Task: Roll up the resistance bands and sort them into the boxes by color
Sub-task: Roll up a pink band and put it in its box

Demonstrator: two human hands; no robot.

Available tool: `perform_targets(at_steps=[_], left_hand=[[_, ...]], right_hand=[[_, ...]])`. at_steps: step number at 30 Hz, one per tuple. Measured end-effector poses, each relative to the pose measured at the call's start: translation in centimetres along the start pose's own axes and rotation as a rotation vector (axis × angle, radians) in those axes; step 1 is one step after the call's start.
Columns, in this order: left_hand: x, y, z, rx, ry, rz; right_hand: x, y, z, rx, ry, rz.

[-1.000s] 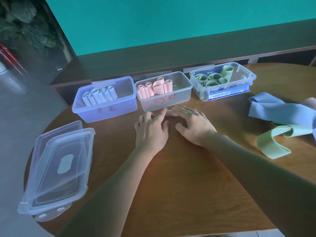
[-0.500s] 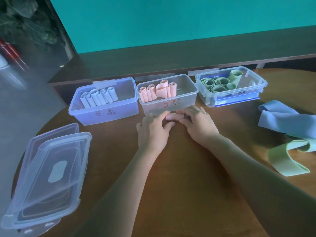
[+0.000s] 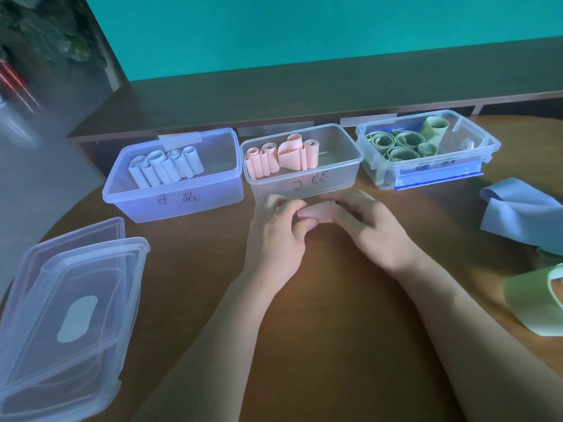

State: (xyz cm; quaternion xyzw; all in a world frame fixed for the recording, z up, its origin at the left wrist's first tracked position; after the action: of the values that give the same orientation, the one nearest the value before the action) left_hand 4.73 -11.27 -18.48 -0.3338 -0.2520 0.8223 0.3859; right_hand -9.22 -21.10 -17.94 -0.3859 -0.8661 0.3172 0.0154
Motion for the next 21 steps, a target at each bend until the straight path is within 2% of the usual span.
perform_targets(at_steps=[2, 5, 8, 12, 18, 21], left_hand=[[0.0, -0.2, 0.0, 0.018, -0.009, -0.008], [0.0, -0.4, -0.1, 0.06, -0.006, -0.051], [-0.2, -0.5, -0.2, 0.141, -0.025, -0.135], [-0.3, -0.7, -0.1, 0.242, -0.066, -0.186], [-0.3, -0.9, 0.5, 0.376, -0.098, -0.245], [-0.3, -1.7, 1.0, 0.582, -0.152, -0.173]], right_hand=[[0.3, -0.2, 0.1, -0.099, 0.019, -0.031], [0.9, -0.6, 0.0, -0.176, 0.039, 0.024], [1.4, -1.1, -0.2, -0.199, 0.063, 0.08], [1.7, -1.3, -1.0, -0.262, 0.075, 0.074], [1.0, -2.4, -1.9, -0.193, 0.098, 0.102], [-0.1, -3.7, -2.8, -0.162, 0.109, 0.114]])
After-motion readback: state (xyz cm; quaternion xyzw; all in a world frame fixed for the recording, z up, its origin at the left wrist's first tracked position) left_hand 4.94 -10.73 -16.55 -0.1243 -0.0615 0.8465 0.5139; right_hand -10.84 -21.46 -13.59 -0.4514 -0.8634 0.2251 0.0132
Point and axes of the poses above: each hand's wrist, its own x-axis away from the middle knuckle, its own y-axis out of the palm, z = x × y, the point moved 5 cm from there along -x, towards the middle knuckle, and after that the axes turned 7 degrees about x, right-handed, at the moved point
